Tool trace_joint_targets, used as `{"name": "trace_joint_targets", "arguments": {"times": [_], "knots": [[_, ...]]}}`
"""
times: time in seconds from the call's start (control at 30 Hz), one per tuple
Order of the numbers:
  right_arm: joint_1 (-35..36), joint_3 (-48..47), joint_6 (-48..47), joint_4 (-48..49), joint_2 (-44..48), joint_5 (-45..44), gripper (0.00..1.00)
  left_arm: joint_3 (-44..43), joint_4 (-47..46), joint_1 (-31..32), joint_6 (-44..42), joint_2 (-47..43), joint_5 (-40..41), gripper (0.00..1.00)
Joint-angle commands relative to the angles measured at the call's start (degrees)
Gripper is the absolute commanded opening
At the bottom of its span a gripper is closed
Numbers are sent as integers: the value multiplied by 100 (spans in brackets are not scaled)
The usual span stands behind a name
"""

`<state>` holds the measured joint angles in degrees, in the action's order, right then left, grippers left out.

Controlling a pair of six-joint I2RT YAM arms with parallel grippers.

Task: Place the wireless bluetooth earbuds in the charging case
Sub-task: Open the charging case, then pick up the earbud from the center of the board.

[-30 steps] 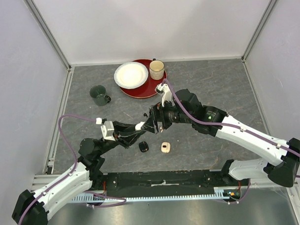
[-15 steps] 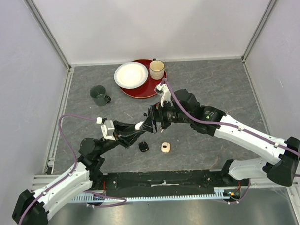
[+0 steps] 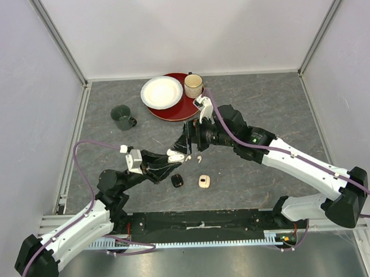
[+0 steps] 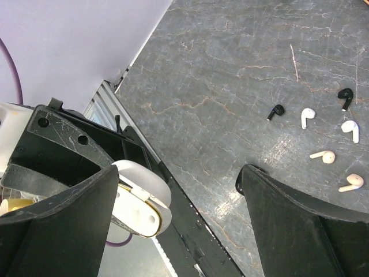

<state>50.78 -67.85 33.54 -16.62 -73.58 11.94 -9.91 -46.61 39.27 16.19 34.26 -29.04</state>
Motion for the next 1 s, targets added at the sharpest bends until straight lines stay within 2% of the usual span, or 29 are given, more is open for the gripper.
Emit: {"name": "trace_joint_targets", "arguments": {"times": [0.0, 0.17, 0.4, 0.6, 0.73, 0.97], "knots": [[-165, -26, -5, 141, -95, -158, 93, -345, -595, 37, -28, -157, -260, 2], [-253, -123, 12, 378, -43, 456, 94, -248, -472, 37, -106, -236, 56, 2], [-297, -202, 179, 704, 212, 800, 96, -37, -270, 37, -203, -481, 425, 2], [-499, -176, 311, 713, 502, 599, 97, 95, -104, 37, -239, -780, 733, 2], [-990, 26, 767, 687, 564, 353, 96, 121, 117, 37, -300, -1079, 944, 2], [-1281, 457, 1040, 608, 74, 441, 94, 77, 583, 37, -423, -1492, 1023, 2]]}}
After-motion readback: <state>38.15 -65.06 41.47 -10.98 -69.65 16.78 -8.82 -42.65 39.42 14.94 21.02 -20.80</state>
